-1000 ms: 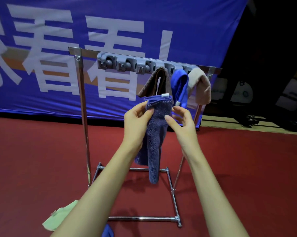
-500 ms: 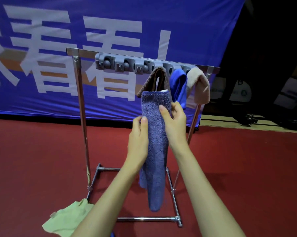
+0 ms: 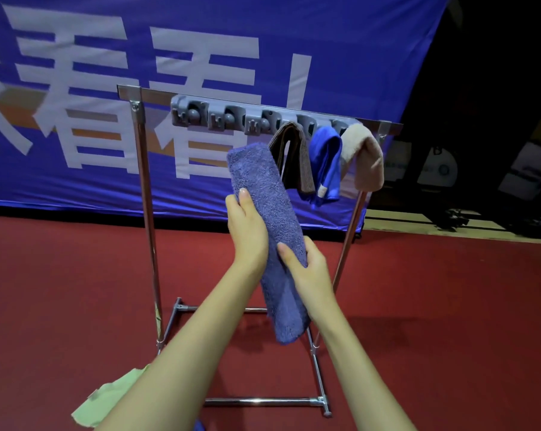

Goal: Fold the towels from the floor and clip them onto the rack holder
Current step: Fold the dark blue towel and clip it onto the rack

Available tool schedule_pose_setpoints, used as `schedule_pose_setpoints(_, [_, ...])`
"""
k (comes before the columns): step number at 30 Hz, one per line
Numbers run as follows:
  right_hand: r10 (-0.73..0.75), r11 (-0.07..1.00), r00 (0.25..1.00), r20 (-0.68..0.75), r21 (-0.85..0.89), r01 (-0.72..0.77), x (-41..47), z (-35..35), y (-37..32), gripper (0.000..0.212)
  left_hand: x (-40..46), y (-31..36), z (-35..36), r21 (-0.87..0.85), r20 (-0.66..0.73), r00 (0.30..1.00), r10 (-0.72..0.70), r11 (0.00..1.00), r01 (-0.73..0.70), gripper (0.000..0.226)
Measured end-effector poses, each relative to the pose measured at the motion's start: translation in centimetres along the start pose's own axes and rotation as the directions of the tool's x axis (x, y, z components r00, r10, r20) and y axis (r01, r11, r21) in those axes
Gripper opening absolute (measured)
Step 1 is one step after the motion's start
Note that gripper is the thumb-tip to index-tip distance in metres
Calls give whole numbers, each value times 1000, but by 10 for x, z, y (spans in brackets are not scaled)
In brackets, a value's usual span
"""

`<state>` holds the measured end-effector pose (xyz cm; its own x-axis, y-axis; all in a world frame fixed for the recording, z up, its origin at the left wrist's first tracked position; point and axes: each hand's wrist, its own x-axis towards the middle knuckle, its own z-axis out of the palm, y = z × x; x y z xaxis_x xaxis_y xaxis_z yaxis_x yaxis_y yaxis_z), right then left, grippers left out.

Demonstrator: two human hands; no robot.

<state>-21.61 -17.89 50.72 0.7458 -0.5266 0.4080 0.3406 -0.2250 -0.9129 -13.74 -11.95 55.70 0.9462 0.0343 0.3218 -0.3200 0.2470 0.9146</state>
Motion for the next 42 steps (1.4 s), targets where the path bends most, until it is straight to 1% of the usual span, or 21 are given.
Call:
schedule_pose_setpoints(4, [-71, 982, 997, 31, -173, 75, 24, -9, -8, 14, 23, -11, -16, -39, 77, 997, 6, 999, -3, 15])
schedule_pose_setpoints(6, [-82, 944, 992, 99, -313, 109, 43, -16, -17, 9, 28, -16, -37, -126, 173, 984, -48, 989, 70, 9])
schedule_pose_setpoints(7, [-87, 904, 987, 134, -407, 135, 54, -19, -22, 7, 30, -18, -49, -127, 189, 980, -57, 989, 82, 18])
schedule_pose_setpoints(8, [-97, 848, 982, 160, -504, 166, 64, -21, -29, 10, 31, -20, -60, -68, 174, 985, -17, 997, 29, 30])
schedule_pose_setpoints(9, [-109, 777, 977, 184, -597, 199, 73, -21, -36, 13, 34, -20, -70, 54, 136, 988, 75, 995, -83, 40])
schedule_pose_setpoints(10, [-124, 693, 968, 216, -679, 240, 82, -20, -44, 15, 38, -17, -76, 193, 128, 970, 207, 954, -229, 48])
schedule_pose_setpoints(11, [-137, 607, 957, 257, -741, 286, 89, -16, -52, 16, 42, -14, -79, 308, 170, 925, 340, 873, -378, 54])
schedule_pose_setpoints(12, [-138, 537, 944, 300, -778, 326, 95, -11, -59, 17, 46, -8, -77, 392, 275, 863, 424, 770, -503, 59])
schedule_pose_setpoints(13, [-130, 490, 933, 334, -797, 354, 99, -5, -65, 19, 52, -2, -72, 447, 415, 797, 438, 665, -598, 65])
schedule_pose_setpoints(14, [-121, 464, 926, 358, -804, 371, 103, 0, -70, 19, 58, 3, -65, 469, 536, 745, 396, 594, -654, 67])
schedule_pose_setpoints(15, [-116, 455, 923, 368, -806, 378, 106, 4, -73, 19, 62, 8, -59, 461, 617, 718, 322, 591, -662, 64])
schedule_pose_setpoints(17, [-113, 467, 923, 367, -800, 375, 109, 6, -76, 18, 67, 17, -50, 395, 662, 728, 176, 744, -539, 39])
schedule_pose_setpoints(18, [-116, 479, 924, 366, -794, 374, 110, 4, -78, 17, 71, 20, -49, 355, 663, 737, 131, 811, -464, 24])
schedule_pose_setpoints(19, [-111, 496, 926, 361, -787, 366, 112, 2, -79, 16, 75, 22, -49, 319, 673, 732, 104, 852, -415, 17])
schedule_pose_setpoints(23, [-68, 572, 918, 390, -739, 356, 120, -4, -83, 18, 91, 30, -53, 263, 763, 646, 18, 904, -336, 22])
schedule_pose_setpoints(27, [-46, 684, 894, 447, -638, 354, 126, -3, -85, 30, 108, 36, -63, 241, 797, 603, 22, 905, -352, 26])
schedule_pose_setpoints(29, [-55, 748, 871, 488, -558, 360, 130, -4, -85, 34, 117, 42, -71, 204, 830, 557, 30, 913, -352, 22])
schedule_pose_setpoints(32, [-72, 758, 842, 534, -519, 395, 138, -3, -86, 33, 128, 49, -76, 256, 857, 514, 31, 841, -477, 26])
schedule_pose_setpoints(35, [-83, 698, 825, 560, -558, 449, 144, 3, -86, 38, 135, 52, -74, 334, 824, 557, 102, 708, -623, 28])
schedule_pose_setpoints(39, [-118, 627, 862, 494, -635, 450, 153, 15, -89, 32, 148, 51, -68, 417, 767, 617, 174, 595, -686, 39])
schedule_pose_setpoints(42, [-132, 620, 878, 460, -653, 435, 162, 24, -93, 48, 158, 54, -59, 452, 761, 624, 178, 544, -707, 55])
